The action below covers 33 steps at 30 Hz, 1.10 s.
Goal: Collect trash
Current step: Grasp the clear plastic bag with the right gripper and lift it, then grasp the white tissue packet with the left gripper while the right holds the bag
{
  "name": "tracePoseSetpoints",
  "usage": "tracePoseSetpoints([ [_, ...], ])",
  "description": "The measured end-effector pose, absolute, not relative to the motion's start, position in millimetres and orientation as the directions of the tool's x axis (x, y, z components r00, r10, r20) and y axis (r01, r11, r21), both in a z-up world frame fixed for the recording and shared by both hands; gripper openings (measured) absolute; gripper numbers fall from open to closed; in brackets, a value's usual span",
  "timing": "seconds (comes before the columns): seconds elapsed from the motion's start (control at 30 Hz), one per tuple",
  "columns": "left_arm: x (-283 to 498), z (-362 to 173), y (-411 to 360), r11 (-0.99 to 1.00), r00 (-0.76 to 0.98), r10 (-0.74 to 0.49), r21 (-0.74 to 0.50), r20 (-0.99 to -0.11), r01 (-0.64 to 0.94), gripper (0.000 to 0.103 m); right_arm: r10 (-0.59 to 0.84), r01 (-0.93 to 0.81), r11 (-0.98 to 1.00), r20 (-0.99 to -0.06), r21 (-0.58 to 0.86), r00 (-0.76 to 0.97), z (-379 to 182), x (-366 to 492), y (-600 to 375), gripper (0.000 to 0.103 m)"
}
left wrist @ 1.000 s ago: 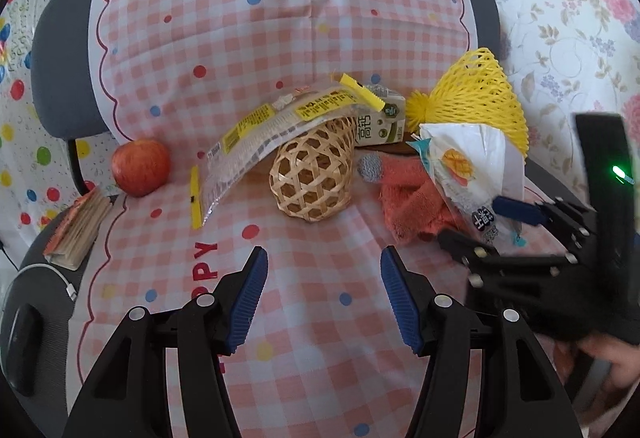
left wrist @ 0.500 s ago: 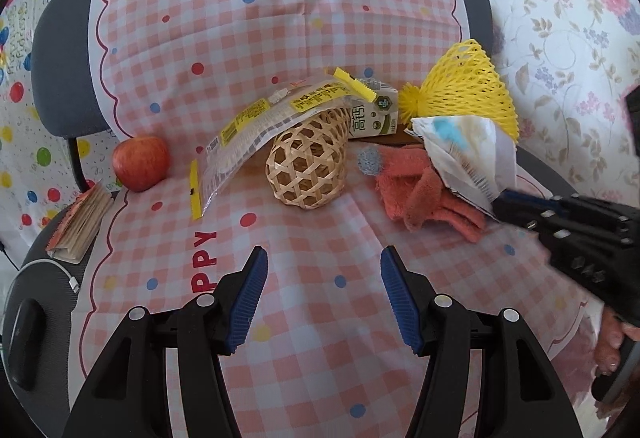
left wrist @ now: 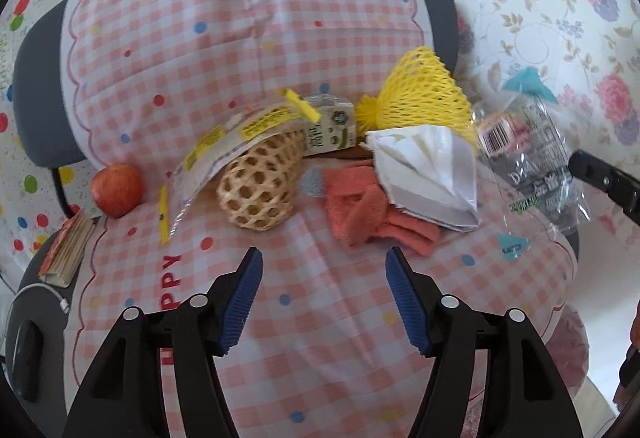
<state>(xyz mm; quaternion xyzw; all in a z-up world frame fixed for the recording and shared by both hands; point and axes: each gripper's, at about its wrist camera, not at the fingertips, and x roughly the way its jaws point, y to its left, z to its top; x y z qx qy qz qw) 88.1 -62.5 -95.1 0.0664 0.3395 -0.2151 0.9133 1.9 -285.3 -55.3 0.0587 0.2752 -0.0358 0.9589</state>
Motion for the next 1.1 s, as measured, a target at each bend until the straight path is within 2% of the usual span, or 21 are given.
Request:
tracePoseSetpoints([
  [0.13,90,-98,-84,0.877,0.648,-0.382,-0.038,-0.66,0.478,0.07,-0.079,0.153,0.983,-0.524,0.099,0.848,-62,-7,-303,0.002],
  [0.23,88,-103,-106,0.848,0.597,-0.443,-0.096,-0.669,0.522,0.068,-0.096,0.173,0.979,-0.514,0.104,0.852,-63,-9,-311,0.002],
  [0.3,87,-107,-124,0.832,0.584,-0.46,-0.094,-0.669,0.547,0.051,-0.096,0.176,0.978,-0.512,0.111,0.854,-65,-12,-315,0.002],
  [0.4,93,-116,-146,0.818,0.552,-0.477,-0.114,-0.684,0.564,0.048,-0.09,0.174,0.978,-0.513,0.118,0.854,-68,-11,-321,0.002],
  [0.47,104,-118,-153,0.831,0.547,-0.468,-0.135,-0.694,0.54,0.051,-0.077,0.167,0.977,-0.518,0.13,0.852,-71,-10,-324,0.002],
  [0.53,114,-114,-156,0.842,0.559,-0.461,-0.141,-0.689,0.521,0.065,-0.08,0.169,0.977,-0.515,0.129,0.854,-71,-10,-325,0.002],
  [0.57,119,-110,-159,0.85,0.576,-0.451,-0.13,-0.682,0.511,0.078,-0.085,0.172,0.977,-0.509,0.127,0.857,-71,-10,-327,0.002],
  [0.6,123,-106,-164,0.849,0.584,-0.449,-0.119,-0.676,0.514,0.084,-0.091,0.178,0.976,-0.502,0.128,0.86,-71,-10,-329,0.002],
  [0.7,127,-101,-190,0.838,0.598,-0.431,-0.055,-0.676,0.542,0.088,-0.099,0.194,0.97,-0.491,0.147,0.866,-73,-9,-338,0.002],
  [0.83,133,-112,-229,0.834,0.619,-0.374,0.042,-0.691,0.55,0.088,-0.119,0.221,0.963,-0.49,0.154,0.864,-74,-10,-352,0.002],
  [1.1,184,-122,-233,0.922,0.666,-0.22,0.07,-0.713,0.38,0.088,-0.137,0.249,0.954,-0.494,0.167,0.858,-80,-18,-371,0.002],
])
